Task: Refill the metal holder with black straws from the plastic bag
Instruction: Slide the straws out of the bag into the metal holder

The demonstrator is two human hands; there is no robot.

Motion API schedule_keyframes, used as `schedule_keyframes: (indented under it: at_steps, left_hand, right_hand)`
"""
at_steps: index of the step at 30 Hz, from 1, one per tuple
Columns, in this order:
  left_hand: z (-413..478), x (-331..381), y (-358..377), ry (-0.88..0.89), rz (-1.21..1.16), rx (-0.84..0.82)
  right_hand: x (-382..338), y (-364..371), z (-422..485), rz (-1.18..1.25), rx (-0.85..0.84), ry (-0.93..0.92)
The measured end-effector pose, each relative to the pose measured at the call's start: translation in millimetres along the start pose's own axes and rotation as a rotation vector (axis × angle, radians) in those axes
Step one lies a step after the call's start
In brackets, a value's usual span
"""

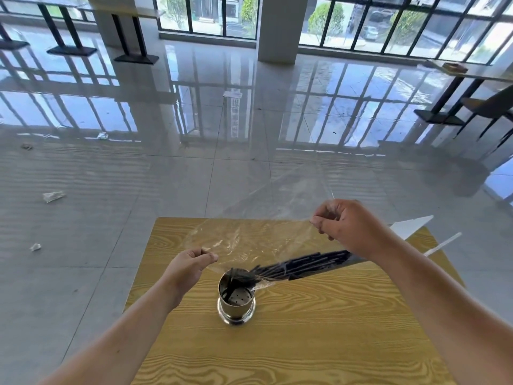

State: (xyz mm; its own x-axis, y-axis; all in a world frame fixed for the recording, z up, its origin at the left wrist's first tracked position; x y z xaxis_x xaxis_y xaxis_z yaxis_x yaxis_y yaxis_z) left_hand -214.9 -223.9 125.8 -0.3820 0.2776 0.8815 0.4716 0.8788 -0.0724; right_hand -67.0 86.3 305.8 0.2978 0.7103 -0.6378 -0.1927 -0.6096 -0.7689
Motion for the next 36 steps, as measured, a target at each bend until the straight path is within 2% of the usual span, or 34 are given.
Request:
schedule_keyframes:
  at_steps: [11,26,36]
  left_hand:
    - [7.1,-11.9,-9.2,0.009,0.016,0.006]
    - [-0.4,-7.2,-5.0,-0.003,-0.035,-0.007]
    - [0.3,6.8,-2.9,0.06,-0.106,-0.016]
  right_hand:
    - [-25.5,6.8,11.7,-0.039,-0.052,-0.008]
    - [-55.2,-4.1,20.4,-0.123,-0.053,-0.047]
    - [-78.5,-22.1,19.0,-0.15,-0.013,-0.086]
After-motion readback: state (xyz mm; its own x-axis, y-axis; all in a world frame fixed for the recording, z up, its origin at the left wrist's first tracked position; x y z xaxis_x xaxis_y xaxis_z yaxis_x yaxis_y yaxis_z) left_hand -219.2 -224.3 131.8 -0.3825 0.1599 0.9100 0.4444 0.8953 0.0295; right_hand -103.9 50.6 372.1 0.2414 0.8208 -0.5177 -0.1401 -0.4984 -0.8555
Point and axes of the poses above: each hand's wrist, its own z-axis towards the middle knuckle, its own y-axis out of the palm, x = y × z, the point moved 6 cm from there along z, towards the middle knuckle, and after that the axes turned 5 degrees about -z, right-handed, at the moved point
